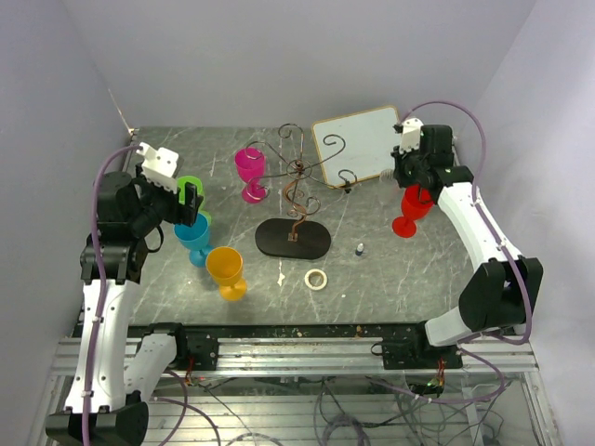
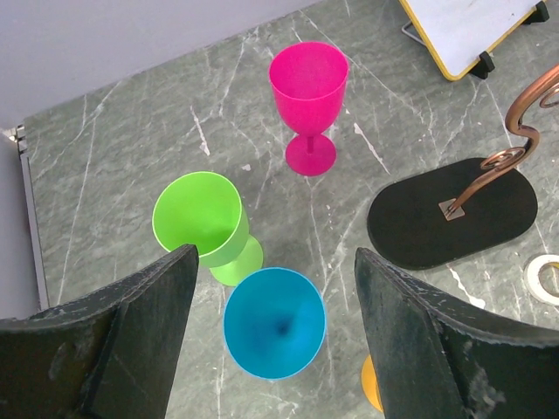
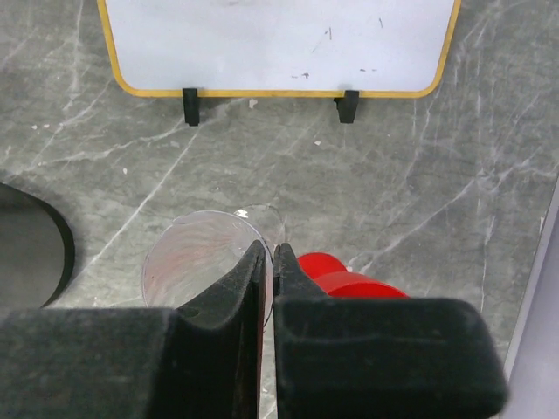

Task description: Place the wine glass upside down on the wine glass rack

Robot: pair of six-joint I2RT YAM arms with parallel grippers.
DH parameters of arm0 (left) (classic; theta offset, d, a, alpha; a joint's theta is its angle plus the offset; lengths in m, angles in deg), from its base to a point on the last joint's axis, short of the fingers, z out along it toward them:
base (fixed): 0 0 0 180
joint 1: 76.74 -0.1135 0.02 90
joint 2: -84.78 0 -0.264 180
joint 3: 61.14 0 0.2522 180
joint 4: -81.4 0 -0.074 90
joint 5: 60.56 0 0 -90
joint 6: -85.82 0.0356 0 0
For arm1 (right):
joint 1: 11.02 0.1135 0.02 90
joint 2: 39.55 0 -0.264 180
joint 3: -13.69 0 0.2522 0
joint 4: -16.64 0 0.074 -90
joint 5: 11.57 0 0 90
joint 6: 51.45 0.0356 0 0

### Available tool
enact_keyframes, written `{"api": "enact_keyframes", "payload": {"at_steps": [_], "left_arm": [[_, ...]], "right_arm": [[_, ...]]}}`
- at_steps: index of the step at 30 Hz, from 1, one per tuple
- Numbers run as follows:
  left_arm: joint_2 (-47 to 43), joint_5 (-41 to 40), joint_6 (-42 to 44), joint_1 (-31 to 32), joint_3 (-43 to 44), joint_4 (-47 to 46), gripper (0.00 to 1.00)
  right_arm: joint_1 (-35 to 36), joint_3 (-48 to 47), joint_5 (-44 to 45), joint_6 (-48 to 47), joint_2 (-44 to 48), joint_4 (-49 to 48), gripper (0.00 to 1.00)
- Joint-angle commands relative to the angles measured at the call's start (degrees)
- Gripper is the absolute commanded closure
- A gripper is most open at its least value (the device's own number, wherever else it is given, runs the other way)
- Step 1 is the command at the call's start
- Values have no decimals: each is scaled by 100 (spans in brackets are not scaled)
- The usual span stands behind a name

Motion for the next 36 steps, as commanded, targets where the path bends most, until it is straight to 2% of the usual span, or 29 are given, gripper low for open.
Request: {"api": "enact_keyframes", "payload": {"at_steps": [1,9,13,18,21,24,31,36], "left_arm": [[74,246,71,-70,351,-146,16],[449,882,-135,-70,1094,-187,11],[735,1149,-649,-70,1599,-422,8],[1242,1369,-1514,-70,2352,-969,11],[1652,1746,-1937,-34,2742,-1122,13],[2067,1563,-2141,95,3127,-1110,14],[3101,1265,-2232,1073,4105,-1013,19],[3553,1420,-2781,1491,4202,-1351,20]], "right_arm": [[16,-374,-166,-93,68,42,100],[15,-1220,-398,-198,340,232,100],[7,-1710,-165,-241,574,178,100],[6,-2392,-92,-357,799,-40,100],[6,-2808,-403,-235,867,-167,100],[7,-3027,-955,82,985,-455,100],[11,-3057,-1983,963,1187,-1216,100],[8,-3098,-2641,1747,1137,-1538,100]]}}
